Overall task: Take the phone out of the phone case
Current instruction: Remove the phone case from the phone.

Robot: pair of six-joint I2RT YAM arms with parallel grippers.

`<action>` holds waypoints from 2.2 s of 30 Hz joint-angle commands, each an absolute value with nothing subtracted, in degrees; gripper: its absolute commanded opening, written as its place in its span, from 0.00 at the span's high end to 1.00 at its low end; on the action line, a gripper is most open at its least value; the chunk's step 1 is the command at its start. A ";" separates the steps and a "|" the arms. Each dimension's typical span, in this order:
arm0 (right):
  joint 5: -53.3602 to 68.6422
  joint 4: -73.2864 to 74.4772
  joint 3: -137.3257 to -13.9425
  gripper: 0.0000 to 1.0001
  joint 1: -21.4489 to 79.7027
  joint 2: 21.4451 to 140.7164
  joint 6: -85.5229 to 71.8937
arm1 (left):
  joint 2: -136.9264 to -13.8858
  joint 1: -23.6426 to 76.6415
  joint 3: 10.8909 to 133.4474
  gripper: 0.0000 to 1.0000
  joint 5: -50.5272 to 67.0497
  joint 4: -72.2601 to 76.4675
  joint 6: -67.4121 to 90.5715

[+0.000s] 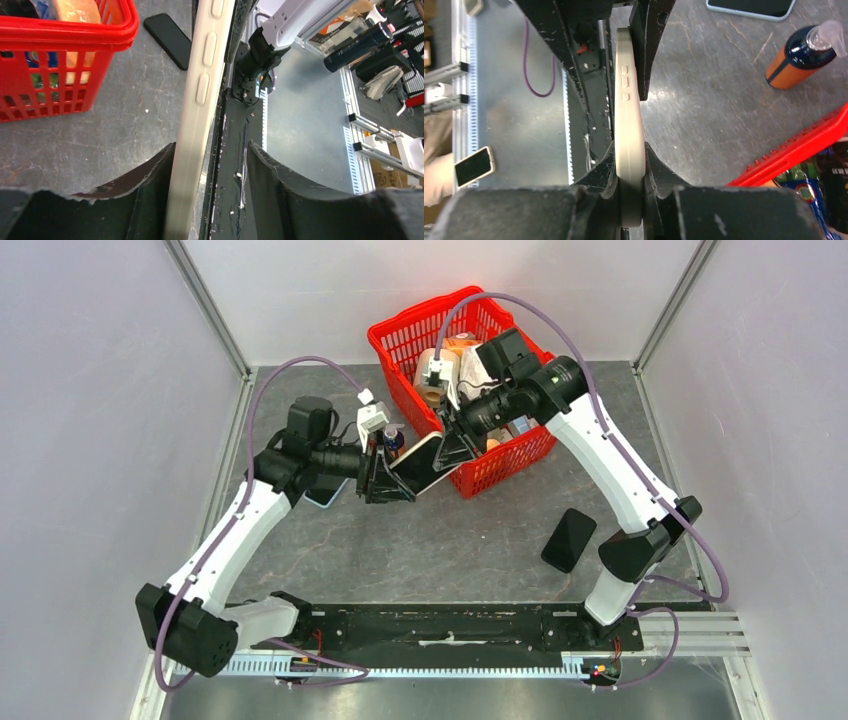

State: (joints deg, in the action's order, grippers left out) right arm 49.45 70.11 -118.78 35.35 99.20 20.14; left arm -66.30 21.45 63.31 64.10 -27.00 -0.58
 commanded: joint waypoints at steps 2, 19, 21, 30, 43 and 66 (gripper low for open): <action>43.37 72.76 -121.47 1.00 37.33 98.35 24.11 | -71.27 24.55 69.77 0.39 61.57 -43.29 -17.49; 44.62 69.38 -118.27 0.52 37.47 97.43 18.46 | -71.74 26.99 68.89 0.98 58.35 -44.81 -21.94; 46.66 68.37 -117.56 0.47 36.12 97.47 16.28 | -69.76 27.00 66.97 0.98 57.69 -41.05 -19.85; 55.74 64.85 -114.97 0.43 31.82 98.89 11.66 | -67.47 27.07 64.25 0.98 56.61 -38.32 -18.63; 61.92 63.45 -114.45 0.56 31.77 100.85 9.76 | -68.14 28.56 64.25 0.98 55.24 -38.06 -18.66; 74.83 43.13 -99.41 1.00 29.88 105.90 -11.27 | -67.95 40.07 68.79 0.98 20.13 -43.60 -31.75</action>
State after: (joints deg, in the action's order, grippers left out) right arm 75.22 49.47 -100.92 29.63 102.59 8.34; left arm -68.20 34.61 65.01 32.58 -48.14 -19.77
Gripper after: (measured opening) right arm 0.080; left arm 0.206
